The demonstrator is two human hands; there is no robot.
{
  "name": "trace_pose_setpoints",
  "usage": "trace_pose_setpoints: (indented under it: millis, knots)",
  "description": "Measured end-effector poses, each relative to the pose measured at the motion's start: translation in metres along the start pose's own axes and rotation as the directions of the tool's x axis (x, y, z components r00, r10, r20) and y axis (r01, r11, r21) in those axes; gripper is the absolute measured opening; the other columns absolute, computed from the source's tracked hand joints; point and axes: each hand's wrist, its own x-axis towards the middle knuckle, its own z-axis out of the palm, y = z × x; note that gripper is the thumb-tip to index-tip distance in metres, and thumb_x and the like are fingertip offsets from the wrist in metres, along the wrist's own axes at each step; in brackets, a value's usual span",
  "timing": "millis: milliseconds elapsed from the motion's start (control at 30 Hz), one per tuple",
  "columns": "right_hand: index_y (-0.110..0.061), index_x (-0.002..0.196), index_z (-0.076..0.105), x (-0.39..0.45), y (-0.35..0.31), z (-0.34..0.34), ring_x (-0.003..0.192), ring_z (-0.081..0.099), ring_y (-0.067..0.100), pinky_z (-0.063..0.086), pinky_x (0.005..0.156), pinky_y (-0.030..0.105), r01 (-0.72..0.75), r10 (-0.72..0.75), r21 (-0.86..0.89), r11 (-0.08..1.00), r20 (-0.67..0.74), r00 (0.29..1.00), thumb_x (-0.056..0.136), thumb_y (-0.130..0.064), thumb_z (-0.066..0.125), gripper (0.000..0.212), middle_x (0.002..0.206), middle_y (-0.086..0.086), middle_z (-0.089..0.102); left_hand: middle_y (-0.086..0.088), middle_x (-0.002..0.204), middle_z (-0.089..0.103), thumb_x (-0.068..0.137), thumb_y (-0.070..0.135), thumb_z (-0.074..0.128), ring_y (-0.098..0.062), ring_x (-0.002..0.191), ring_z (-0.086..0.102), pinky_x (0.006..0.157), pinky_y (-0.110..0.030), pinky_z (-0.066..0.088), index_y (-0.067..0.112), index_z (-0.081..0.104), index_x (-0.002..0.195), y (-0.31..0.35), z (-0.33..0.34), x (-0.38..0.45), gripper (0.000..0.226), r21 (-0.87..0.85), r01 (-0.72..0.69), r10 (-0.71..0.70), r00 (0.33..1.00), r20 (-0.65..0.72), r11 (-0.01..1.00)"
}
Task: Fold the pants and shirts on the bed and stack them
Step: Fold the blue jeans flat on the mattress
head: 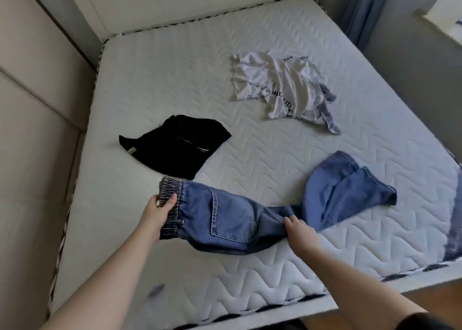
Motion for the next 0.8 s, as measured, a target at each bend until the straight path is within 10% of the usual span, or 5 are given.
trace_pose_setpoints:
  millis: [400, 800]
  knots:
    - [-0.018, 0.148, 0.035, 0.013, -0.136, 0.101, 0.129, 0.047, 0.031, 0.041, 0.103, 0.037, -0.059, 0.026, 0.067, 0.996, 0.410, 0.912, 0.097, -0.030, 0.048, 0.054, 0.145, 0.008, 0.046, 0.004, 0.115, 0.064, 0.090, 0.027, 0.069, -0.021, 0.100, 0.066, 0.086, -0.048, 0.055, 0.031, 0.045, 0.122, -0.131, -0.109, 0.053, 0.040, 0.078, 0.021, -0.029, 0.994, 0.103, 0.997]
    - [-0.036, 0.156, -0.001, 0.060, -0.295, 0.174, 0.150, 0.004, 0.025, 0.022, 0.118, 0.049, 0.113, -0.176, 0.202, 0.973, 0.324, 0.930, 0.097, -0.048, 0.048, 0.077, 0.165, -0.001, -0.008, 0.022, 0.100, 0.062, 0.088, 0.028, 0.071, 0.001, 0.088, 0.061, 0.068, -0.023, 0.046, 0.036, 0.044, 0.117, -0.226, -0.200, 0.127, 0.042, 0.204, 0.003, 0.006, 0.999, -0.044, 0.979]
